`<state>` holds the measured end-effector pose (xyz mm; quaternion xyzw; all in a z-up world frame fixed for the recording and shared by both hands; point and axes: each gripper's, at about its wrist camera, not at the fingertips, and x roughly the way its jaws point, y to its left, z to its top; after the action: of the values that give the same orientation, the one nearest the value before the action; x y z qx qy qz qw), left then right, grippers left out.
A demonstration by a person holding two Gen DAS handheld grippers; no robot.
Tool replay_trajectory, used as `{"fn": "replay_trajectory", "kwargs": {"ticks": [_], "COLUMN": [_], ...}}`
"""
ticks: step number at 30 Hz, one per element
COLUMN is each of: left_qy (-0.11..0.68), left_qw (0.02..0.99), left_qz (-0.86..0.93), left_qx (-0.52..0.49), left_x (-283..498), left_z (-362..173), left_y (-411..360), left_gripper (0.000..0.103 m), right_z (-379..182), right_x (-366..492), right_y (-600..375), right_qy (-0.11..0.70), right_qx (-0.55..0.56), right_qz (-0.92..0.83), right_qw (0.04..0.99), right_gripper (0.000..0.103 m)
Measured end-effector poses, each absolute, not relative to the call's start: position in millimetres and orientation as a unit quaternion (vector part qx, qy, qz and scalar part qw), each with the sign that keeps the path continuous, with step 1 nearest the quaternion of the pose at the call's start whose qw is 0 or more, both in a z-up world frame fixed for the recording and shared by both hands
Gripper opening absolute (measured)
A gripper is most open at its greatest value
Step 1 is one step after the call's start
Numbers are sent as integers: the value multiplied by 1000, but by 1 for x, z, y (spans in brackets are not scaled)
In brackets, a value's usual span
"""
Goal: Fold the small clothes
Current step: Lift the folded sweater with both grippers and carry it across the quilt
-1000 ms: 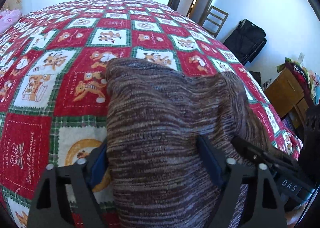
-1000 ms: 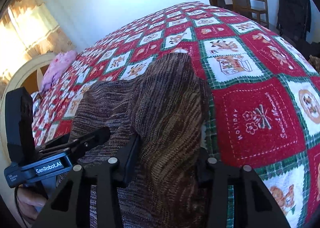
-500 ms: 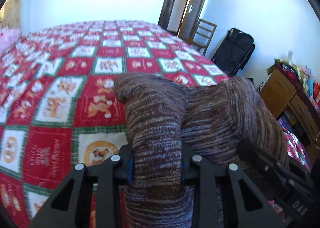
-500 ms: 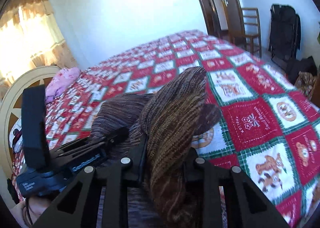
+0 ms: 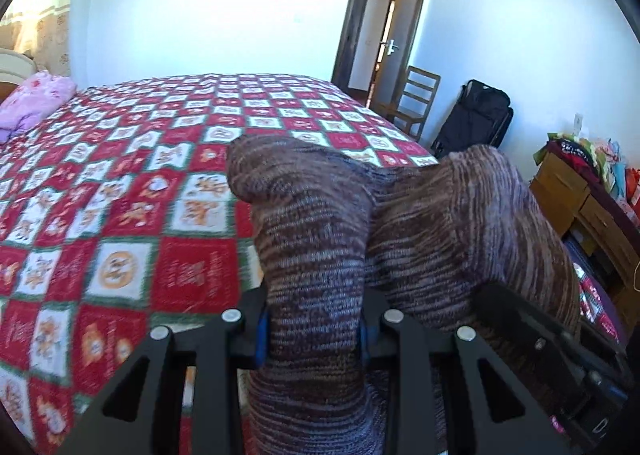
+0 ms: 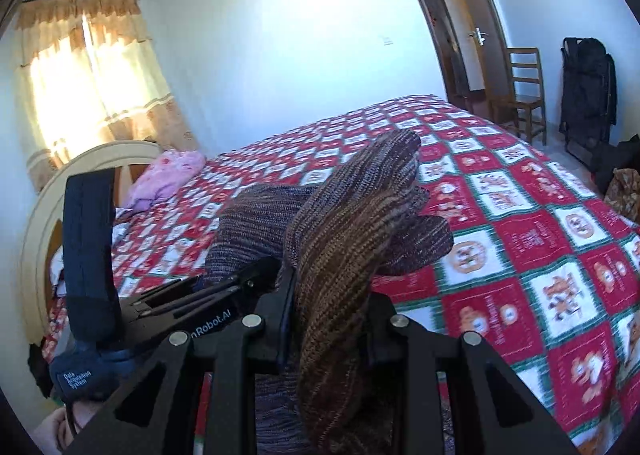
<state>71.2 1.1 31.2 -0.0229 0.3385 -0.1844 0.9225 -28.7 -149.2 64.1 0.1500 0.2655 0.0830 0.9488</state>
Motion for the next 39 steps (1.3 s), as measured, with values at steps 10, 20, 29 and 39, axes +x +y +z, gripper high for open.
{"fn": "replay_trajectory", "kwargs": {"ticks": [10, 20, 29, 39], "left_qy": [347, 345, 350, 327], "left_qw": [924, 917, 898, 876], "left_qz": [-157, -200, -265, -353], "left_qx": [-32, -26, 0, 42], "left_x": [49, 28, 12, 18], "left_z": [25, 25, 23, 32], "left_y": [43, 24, -33, -136], "left_gripper": [33, 33, 33, 33], "right_z": [54, 55, 59, 73], "right_x": [-41, -75, -116, -133], "right_y": [-112, -130, -176, -260], "right_qy": [278, 275, 261, 226], "right_qx": [151, 164, 187, 192], "right_qz": [111, 77, 26, -55], "right_qw": [942, 944, 947, 953], "right_gripper": [28, 28, 27, 26]}}
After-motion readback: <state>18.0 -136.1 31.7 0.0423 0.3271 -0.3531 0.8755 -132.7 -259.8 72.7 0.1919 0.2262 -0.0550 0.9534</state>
